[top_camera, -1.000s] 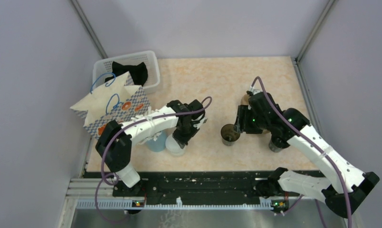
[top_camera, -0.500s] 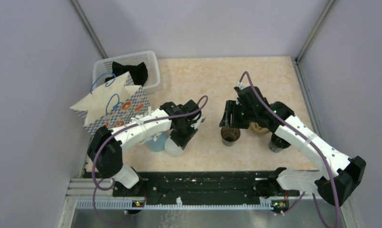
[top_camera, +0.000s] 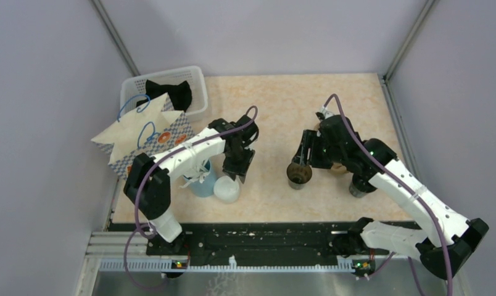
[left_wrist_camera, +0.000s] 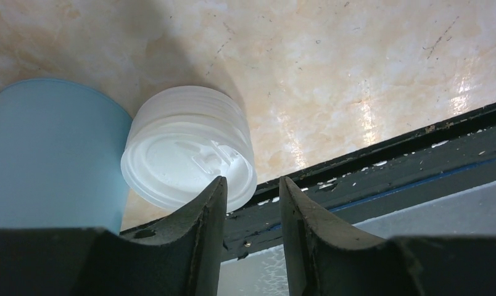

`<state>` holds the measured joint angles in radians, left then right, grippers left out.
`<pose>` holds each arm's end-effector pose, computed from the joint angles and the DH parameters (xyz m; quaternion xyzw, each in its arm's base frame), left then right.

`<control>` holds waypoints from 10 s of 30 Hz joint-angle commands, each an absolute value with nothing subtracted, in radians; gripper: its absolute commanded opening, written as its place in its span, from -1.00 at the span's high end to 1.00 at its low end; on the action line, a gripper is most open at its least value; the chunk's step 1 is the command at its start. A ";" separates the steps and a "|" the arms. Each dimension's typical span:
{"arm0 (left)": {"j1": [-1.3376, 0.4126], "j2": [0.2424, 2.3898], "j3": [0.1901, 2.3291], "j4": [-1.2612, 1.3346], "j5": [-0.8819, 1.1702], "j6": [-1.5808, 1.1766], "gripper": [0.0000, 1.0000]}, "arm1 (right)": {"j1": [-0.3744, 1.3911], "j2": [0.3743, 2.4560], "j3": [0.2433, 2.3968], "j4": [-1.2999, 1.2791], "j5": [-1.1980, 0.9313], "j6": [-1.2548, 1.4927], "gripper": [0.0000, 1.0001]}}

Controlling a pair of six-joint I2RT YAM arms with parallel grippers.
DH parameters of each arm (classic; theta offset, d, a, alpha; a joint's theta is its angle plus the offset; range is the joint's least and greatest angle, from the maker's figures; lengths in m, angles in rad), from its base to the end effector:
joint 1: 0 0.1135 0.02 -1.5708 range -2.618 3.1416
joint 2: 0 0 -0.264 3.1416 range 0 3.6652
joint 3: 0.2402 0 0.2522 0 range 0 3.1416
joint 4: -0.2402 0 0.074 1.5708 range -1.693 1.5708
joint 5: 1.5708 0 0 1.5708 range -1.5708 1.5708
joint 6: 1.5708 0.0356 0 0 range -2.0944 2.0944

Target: Pack the takeout coffee

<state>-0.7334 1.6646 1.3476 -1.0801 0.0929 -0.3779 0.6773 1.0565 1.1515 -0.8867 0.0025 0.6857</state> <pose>0.2319 -0.2134 0.2492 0.1799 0.9788 -0.0850 0.0492 0.1600 0.1286 0.3483 0.0044 0.9251 0.2383 0.2957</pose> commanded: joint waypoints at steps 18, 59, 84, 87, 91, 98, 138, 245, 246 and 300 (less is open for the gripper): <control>-0.735 1.706 1.281 -1.024 0.088 -0.392 0.37 | 0.670 1.052 1.156 -0.865 0.004 0.689 -0.11; -0.739 1.736 1.264 -1.014 0.122 -0.367 0.49 | 0.670 1.052 1.137 -0.850 0.003 0.680 -0.11; -0.731 1.693 1.285 -1.049 0.143 -0.365 0.41 | 0.669 1.070 1.150 -0.856 0.003 0.652 -0.11; -0.729 1.698 1.285 -1.045 0.149 -0.364 0.48 | 0.670 1.071 1.152 -0.860 0.002 0.649 -0.12; -0.721 1.700 1.291 -1.043 0.165 -0.358 0.49 | 0.669 1.071 1.153 -0.861 0.003 0.646 -0.11; -0.692 1.704 1.300 -1.042 0.184 -0.336 0.48 | 0.669 1.074 1.154 -0.862 0.002 0.640 -0.12; -0.578 1.672 1.232 -1.031 0.414 -0.277 0.91 | 0.669 1.100 1.159 -0.851 -0.025 0.627 -0.11; -0.647 1.634 1.287 -1.117 0.267 -0.149 1.00 | 0.670 1.098 1.149 -0.830 -0.057 0.635 -0.09; -0.646 1.638 1.288 -1.118 0.269 -0.150 1.00 | 0.669 1.099 1.151 -0.829 -0.057 0.635 -0.09; -0.686 1.626 1.960 -1.381 0.255 -0.343 1.00 | 0.669 1.111 1.212 -0.857 -0.066 0.613 -0.14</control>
